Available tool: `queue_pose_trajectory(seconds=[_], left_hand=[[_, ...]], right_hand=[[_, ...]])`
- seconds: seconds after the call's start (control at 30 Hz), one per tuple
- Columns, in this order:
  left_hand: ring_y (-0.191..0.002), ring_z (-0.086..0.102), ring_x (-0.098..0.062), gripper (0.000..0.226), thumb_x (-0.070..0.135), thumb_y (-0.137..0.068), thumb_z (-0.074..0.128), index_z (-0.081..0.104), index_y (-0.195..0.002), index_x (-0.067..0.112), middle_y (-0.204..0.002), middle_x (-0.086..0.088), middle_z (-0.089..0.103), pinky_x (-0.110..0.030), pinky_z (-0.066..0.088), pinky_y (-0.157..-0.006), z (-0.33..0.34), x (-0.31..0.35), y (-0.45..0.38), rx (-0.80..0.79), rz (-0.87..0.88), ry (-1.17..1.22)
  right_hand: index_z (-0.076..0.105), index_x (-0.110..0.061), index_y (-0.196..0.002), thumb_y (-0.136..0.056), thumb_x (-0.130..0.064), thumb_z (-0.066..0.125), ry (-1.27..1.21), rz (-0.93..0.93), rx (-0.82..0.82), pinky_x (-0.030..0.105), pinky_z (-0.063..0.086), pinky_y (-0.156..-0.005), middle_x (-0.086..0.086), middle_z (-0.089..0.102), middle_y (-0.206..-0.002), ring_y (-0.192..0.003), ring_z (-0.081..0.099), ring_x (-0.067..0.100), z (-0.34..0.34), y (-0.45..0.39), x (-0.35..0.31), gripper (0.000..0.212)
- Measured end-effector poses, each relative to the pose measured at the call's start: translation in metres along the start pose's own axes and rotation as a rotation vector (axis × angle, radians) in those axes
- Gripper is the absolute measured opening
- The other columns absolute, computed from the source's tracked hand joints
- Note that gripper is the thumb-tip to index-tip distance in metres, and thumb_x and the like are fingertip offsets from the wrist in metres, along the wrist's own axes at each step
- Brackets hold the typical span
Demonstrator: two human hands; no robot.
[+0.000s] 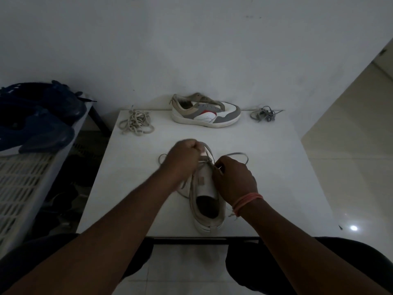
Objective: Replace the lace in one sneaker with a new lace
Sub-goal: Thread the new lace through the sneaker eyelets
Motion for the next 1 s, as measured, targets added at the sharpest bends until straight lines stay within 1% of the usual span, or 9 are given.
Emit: queue_pose_trajectory(seconds=[0.1, 0.17, 0.33, 0.53, 0.6, 0.73, 0.8, 0.87, 1.0], left_hand=[[-0.077, 0.067, -0.009, 0.030, 0.009, -0.106, 0.040, 0.060, -0.084, 0.012, -0.083, 0.001, 0.068, -0.016, 0.049, -0.071, -0.018, 0.011, -0.002, -0.067, -0.047, 0.509], [-0.064, 0.056, -0.019, 0.032, 0.004, -0.104, 0.038, 0.053, -0.077, 0.011, -0.069, -0.002, 0.054, -0.027, 0.050, -0.064, -0.020, 0.003, -0.003, -0.003, -0.076, 0.599], [-0.078, 0.062, -0.014, 0.021, 0.049, -0.091, 0.064, 0.060, -0.097, 0.030, -0.083, 0.009, 0.066, -0.032, 0.046, -0.068, 0.007, -0.010, 0.002, -0.008, 0.167, -0.431], [-0.090, 0.065, -0.020, 0.016, 0.034, -0.092, 0.062, 0.076, -0.097, 0.028, -0.097, 0.002, 0.065, -0.033, 0.047, -0.074, 0.010, -0.011, 0.006, 0.108, 0.394, -0.816], [-0.087, 0.064, -0.014, 0.008, 0.022, -0.088, 0.069, 0.076, -0.087, 0.026, -0.094, 0.006, 0.066, -0.031, 0.051, -0.077, 0.003, 0.004, 0.006, 0.102, 0.403, -0.453], [-0.081, 0.069, -0.015, 0.018, 0.004, -0.099, 0.050, 0.063, -0.088, 0.010, -0.088, -0.001, 0.073, -0.030, 0.054, -0.079, -0.024, 0.027, 0.003, -0.060, 0.068, 0.897], [-0.057, 0.054, -0.014, 0.025, 0.014, -0.105, 0.039, 0.052, -0.084, 0.015, -0.069, -0.001, 0.060, -0.033, 0.048, -0.061, -0.031, 0.022, -0.001, -0.097, -0.047, 1.090], [-0.050, 0.040, -0.013, 0.026, 0.027, -0.104, 0.043, 0.049, -0.081, 0.017, -0.064, 0.003, 0.052, -0.029, 0.036, -0.054, -0.034, 0.006, -0.007, -0.002, -0.105, 0.705], [-0.082, 0.066, -0.017, 0.034, 0.048, -0.088, 0.068, 0.058, -0.113, 0.028, -0.097, 0.003, 0.065, -0.033, 0.051, -0.072, -0.007, -0.008, 0.001, 0.026, 0.102, -0.444]], right_hand=[[0.066, -0.021, -0.099, -0.096, -0.032, 0.055, -0.036, 0.007, -0.004, 0.034, 0.051, -0.076, 0.002, 0.070, -0.096, -0.089, 0.064, 0.023, 0.002, -0.004, 0.004, 0.016], [0.066, -0.020, -0.097, -0.095, -0.034, 0.055, -0.033, -0.001, -0.004, 0.035, 0.052, -0.076, 0.002, 0.070, -0.095, -0.087, 0.064, 0.024, 0.003, -0.005, 0.004, 0.018], [0.064, -0.017, -0.091, -0.094, -0.031, 0.055, 0.011, -0.070, 0.013, 0.038, 0.052, -0.072, 0.004, 0.069, -0.088, -0.082, 0.063, 0.027, 0.010, -0.001, -0.003, 0.016], [0.062, -0.017, -0.090, -0.095, -0.031, 0.055, 0.018, -0.083, 0.008, 0.038, 0.051, -0.071, 0.005, 0.068, -0.087, -0.081, 0.062, 0.028, 0.011, 0.001, -0.004, 0.017], [0.060, -0.017, -0.091, -0.096, -0.029, 0.054, 0.027, -0.084, 0.000, 0.039, 0.051, -0.071, 0.006, 0.067, -0.087, -0.081, 0.062, 0.029, 0.011, 0.000, -0.004, 0.015], [0.060, -0.017, -0.095, -0.095, -0.028, 0.054, 0.010, -0.046, -0.007, 0.039, 0.054, -0.075, 0.004, 0.066, -0.088, -0.081, 0.062, 0.026, 0.008, -0.002, 0.000, 0.012], [0.060, -0.017, -0.096, -0.095, -0.029, 0.055, 0.010, -0.035, -0.005, 0.041, 0.054, -0.077, 0.004, 0.067, -0.090, -0.083, 0.062, 0.027, 0.008, -0.003, 0.000, 0.013], [0.060, -0.018, -0.096, -0.095, -0.031, 0.055, 0.009, -0.031, -0.002, 0.041, 0.053, -0.078, 0.004, 0.067, -0.091, -0.084, 0.062, 0.027, 0.009, -0.003, 0.000, 0.014], [0.060, -0.018, -0.097, -0.095, -0.033, 0.055, 0.026, -0.037, -0.004, 0.038, 0.052, -0.076, 0.003, 0.067, -0.092, -0.085, 0.062, 0.025, 0.010, -0.003, 0.000, 0.015]])
Point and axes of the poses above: each hand's wrist, its own y-axis away from the middle knuckle, its own z-axis out of the palm, x = y × z, the point moved 6 cm from there along -y, towards the middle knuckle
